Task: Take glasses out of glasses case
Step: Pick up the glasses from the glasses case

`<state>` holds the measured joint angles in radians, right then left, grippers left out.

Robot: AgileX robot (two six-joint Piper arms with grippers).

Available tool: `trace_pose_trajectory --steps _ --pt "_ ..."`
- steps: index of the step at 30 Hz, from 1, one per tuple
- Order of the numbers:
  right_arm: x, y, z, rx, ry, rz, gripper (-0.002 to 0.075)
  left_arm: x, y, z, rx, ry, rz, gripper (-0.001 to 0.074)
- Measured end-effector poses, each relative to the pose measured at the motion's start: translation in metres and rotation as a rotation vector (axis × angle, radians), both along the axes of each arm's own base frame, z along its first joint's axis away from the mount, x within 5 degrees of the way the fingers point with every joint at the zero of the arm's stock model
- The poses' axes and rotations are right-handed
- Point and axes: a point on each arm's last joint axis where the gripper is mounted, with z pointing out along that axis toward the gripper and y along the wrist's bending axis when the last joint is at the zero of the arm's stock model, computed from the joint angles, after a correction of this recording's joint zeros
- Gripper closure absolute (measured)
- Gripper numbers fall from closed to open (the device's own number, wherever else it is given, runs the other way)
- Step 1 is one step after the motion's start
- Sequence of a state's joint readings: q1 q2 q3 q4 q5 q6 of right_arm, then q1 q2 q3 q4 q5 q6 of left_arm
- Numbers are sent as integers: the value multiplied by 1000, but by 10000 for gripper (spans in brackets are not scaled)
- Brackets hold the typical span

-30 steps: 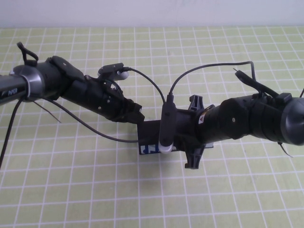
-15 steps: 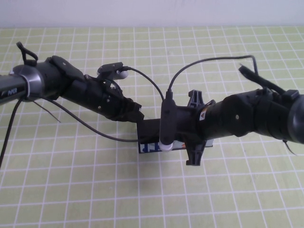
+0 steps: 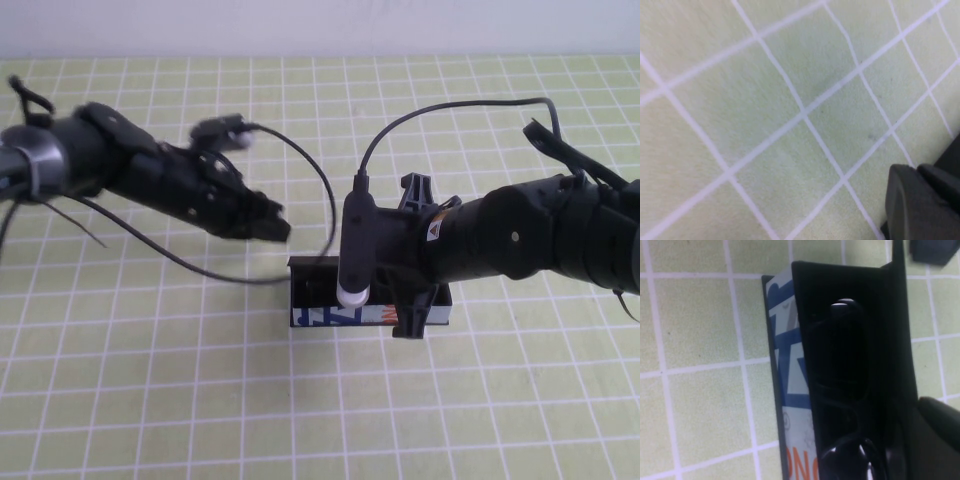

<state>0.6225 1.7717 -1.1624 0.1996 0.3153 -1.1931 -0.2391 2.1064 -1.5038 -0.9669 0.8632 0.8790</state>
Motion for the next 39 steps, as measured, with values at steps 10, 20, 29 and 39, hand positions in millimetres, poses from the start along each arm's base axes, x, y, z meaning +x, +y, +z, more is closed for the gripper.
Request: trace_pose_trajectory --steps 10,20,29,39 --pt "0 0 0 0 0 0 727 -49 29 77 -209 -394 -203 739" --pt "0 0 0 0 0 0 727 -118 29 42 -339 -613 -419 739" --pt "0 0 0 0 0 0 727 -115 22 1 -333 -534 -474 739" --pt "1 0 1 8 -7 -5 727 -105 20 -25 -358 -515 -408 739"
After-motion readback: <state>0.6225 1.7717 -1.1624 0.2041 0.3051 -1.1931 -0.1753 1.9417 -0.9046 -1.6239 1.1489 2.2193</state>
